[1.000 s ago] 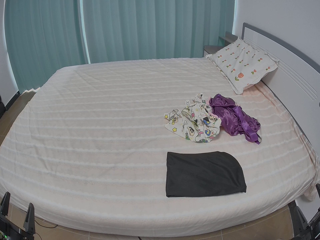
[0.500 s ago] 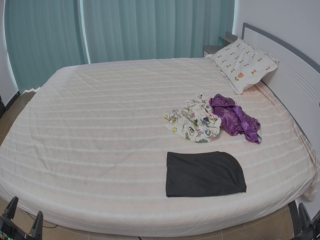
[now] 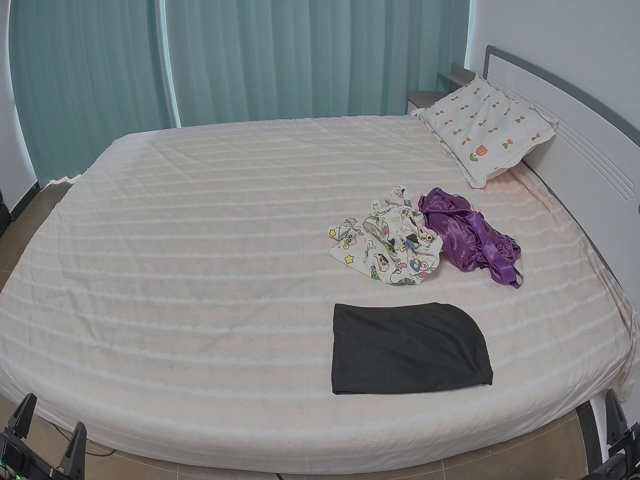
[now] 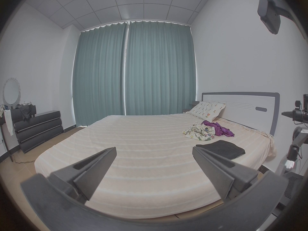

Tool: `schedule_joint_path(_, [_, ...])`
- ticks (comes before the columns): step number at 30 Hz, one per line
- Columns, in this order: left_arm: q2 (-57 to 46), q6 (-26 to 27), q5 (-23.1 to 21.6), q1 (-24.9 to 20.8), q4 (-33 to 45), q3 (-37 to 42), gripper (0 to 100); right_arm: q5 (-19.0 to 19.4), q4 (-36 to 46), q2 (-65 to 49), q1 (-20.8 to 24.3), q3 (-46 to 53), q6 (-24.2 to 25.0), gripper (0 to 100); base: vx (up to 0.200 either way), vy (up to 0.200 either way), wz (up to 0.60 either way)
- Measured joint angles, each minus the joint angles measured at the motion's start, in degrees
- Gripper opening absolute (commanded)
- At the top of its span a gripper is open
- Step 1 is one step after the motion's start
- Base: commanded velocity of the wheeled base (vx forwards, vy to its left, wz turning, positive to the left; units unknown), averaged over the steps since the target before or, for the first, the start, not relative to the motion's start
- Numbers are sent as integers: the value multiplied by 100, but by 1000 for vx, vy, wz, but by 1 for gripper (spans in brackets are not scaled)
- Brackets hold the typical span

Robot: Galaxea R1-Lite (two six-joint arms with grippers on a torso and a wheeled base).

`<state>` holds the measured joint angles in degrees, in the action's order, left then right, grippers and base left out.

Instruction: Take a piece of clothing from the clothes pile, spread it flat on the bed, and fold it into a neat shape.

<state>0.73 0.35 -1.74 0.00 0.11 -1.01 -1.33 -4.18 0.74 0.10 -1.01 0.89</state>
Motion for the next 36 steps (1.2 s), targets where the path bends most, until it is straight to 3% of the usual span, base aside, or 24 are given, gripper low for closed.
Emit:
schedule_joint_path(3, [1,0,5,0,0,0,100,-301,2,0,0,0,-305,100,0,0,0])
schedule_joint_path(5, [1,0,7,0,-1,0,100,-294,6,0,0,0,-389,100,0,0,0])
schedule_joint_path(12, [4,-6,11,0,-1,0,100,540,35,2,-2,0,-245,100,0,0,0])
schedule_joint_path(15, [4,-13,16,0,-1,0,100,655,95,5,-7,0,55,100,0,0,0])
schedule_joint_path(19, [6,-17,18,0,-1,0,100,414,156,7,-10,0,212,100,0,0,0])
schedule_joint_path(22, [9,-17,18,0,-1,0,100,197,169,10,-10,0,-67,100,0,0,0])
schedule_joint_path(27, [9,-22,18,0,-6,0,100,176,562,11,-10,0,-228,100,0,0,0])
schedule_joint_path(36, [12,-30,18,0,-11,0,100,143,429,11,-10,0,-68,100,0,0,0])
